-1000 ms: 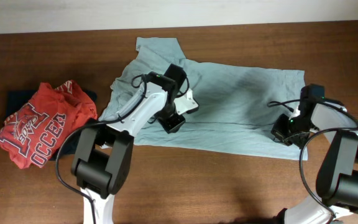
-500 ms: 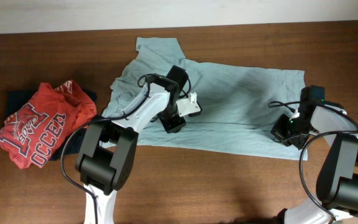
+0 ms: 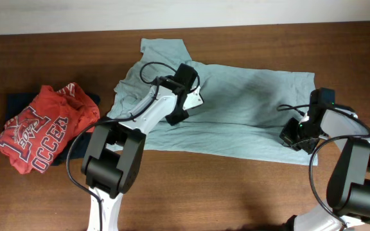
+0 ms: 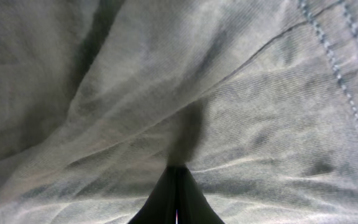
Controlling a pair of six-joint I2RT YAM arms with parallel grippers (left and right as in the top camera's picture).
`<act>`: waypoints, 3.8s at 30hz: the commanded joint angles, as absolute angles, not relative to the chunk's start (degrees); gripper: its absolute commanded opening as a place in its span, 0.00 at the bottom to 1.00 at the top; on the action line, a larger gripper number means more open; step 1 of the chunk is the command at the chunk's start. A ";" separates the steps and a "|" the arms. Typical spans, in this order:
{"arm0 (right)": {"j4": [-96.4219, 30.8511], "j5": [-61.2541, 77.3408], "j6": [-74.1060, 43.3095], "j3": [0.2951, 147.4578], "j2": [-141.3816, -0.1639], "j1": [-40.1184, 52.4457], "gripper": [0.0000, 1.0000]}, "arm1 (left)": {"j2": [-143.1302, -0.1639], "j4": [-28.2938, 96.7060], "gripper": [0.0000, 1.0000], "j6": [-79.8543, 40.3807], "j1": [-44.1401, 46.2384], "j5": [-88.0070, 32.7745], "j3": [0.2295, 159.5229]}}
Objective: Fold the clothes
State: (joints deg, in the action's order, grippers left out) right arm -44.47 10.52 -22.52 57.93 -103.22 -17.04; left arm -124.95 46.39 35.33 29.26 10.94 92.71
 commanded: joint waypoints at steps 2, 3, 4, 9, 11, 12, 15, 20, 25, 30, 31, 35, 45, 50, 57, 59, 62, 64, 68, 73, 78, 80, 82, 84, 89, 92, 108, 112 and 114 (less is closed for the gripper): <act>-42.59 3.57 -22.96 55.22 -107.11 -16.88 0.04 | -119.26 48.07 0.42 32.12 29.63 14.59 95.20; -42.59 3.55 -22.96 55.22 -107.11 -16.88 0.04 | -118.45 48.60 0.43 32.12 29.63 14.50 95.20; -42.59 3.55 -22.96 55.22 -107.11 -16.88 0.04 | -117.51 49.82 0.43 32.14 29.67 13.80 95.20; -42.59 3.57 -22.98 55.22 -107.11 -16.88 0.04 | -115.68 54.78 0.43 33.65 30.79 -1.48 95.20; -42.59 3.57 -22.98 55.22 -107.11 -16.88 0.04 | -115.94 54.94 0.43 36.38 31.88 -11.16 94.85; -42.61 3.57 -22.98 55.22 -107.11 -16.88 0.04 | -116.07 54.65 0.43 37.54 32.40 -13.15 94.63; -42.63 3.60 -22.98 55.22 -107.11 -16.88 0.04 | -117.25 52.47 0.43 40.27 34.13 -14.13 94.52; -42.63 3.60 -22.98 55.22 -107.11 -16.88 0.04 | -122.32 46.19 0.43 40.71 36.56 -13.96 94.48; -42.63 3.57 -22.98 55.22 -107.11 -16.88 0.04 | -125.23 44.51 0.43 40.82 37.80 -13.96 94.48; -42.59 3.57 -22.98 55.22 -107.11 -16.88 0.04 | -126.13 41.98 0.43 40.82 38.63 -13.32 94.48; -42.59 3.60 -22.98 55.22 -107.11 -16.88 0.04 | -126.45 41.10 0.43 40.82 38.74 -12.62 94.48; -42.63 3.60 -22.96 55.22 -107.11 -16.88 0.04 | -127.81 38.00 0.43 40.73 38.85 -7.38 94.48; -42.83 3.57 -22.96 55.22 -107.11 -16.88 0.04 | -131.02 26.96 0.44 34.63 38.85 17.23 95.31; -42.83 3.57 -22.96 55.22 -107.11 -16.88 0.04 | -130.65 29.19 0.47 31.22 38.85 21.26 100.36; -43.57 3.99 -22.92 55.61 -107.07 -17.32 0.04 | -129.93 39.59 0.48 31.22 38.85 21.30 105.73; -46.44 5.43 -22.26 57.43 -106.72 -18.50 0.04 | -128.66 42.39 0.49 29.52 38.83 22.33 105.82; -49.19 10.17 -17.15 61.06 -103.18 -20.69 0.04 | -124.33 44.62 0.57 25.91 38.09 26.04 105.84; -51.66 10.11 -17.12 63.75 -100.33 -22.06 0.04 | -121.40 45.58 0.64 24.29 37.23 28.08 105.84; -56.62 10.07 -16.47 70.04 -95.22 -24.58 0.04 | -115.15 48.73 0.70 18.63 33.56 29.39 105.84; -62.02 10.76 -14.81 78.37 -90.56 -25.47 0.09 | -110.30 54.50 0.74 12.21 24.69 21.50 105.84; -64.75 14.57 -14.79 81.56 -89.65 -25.47 0.10 | -110.69 60.53 0.73 10.98 16.78 3.70 105.80; -65.95 14.55 -14.79 81.54 -89.82 -25.47 0.09 | -111.68 63.94 0.68 8.43 14.35 -0.67 105.78; -68.01 14.59 -14.79 81.52 -90.26 -25.47 0.06 | -112.95 67.05 0.63 7.94 12.95 -2.94 105.67; -69.78 14.57 -14.79 80.82 -90.67 -25.45 0.05 | -114.65 69.56 0.58 7.25 12.25 -3.25 104.75; -69.89 14.63 -14.81 74.00 -91.46 -25.04 0.04 | -117.71 69.41 0.53 4.36 12.21 -3.27 98.85; -66.06 14.61 -14.79 67.16 -91.46 -23.94 0.04 | -118.17 67.40 0.52 2.68 12.21 -3.27 93.76; -33.65 4.86 -26.04 38.02 -92.36 -20.01 0.04 | -118.17 63.09 0.52 1.67 12.25 -3.25 85.27; -32.10 -1.10 -26.06 36.95 -93.08 -20.01 0.04 | -118.17 62.98 0.52 1.69 12.25 -3.22 85.27; -32.88 -4.08 -27.05 37.26 -93.06 -20.49 0.04 | -118.17 63.00 0.52 1.67 12.23 -3.20 85.27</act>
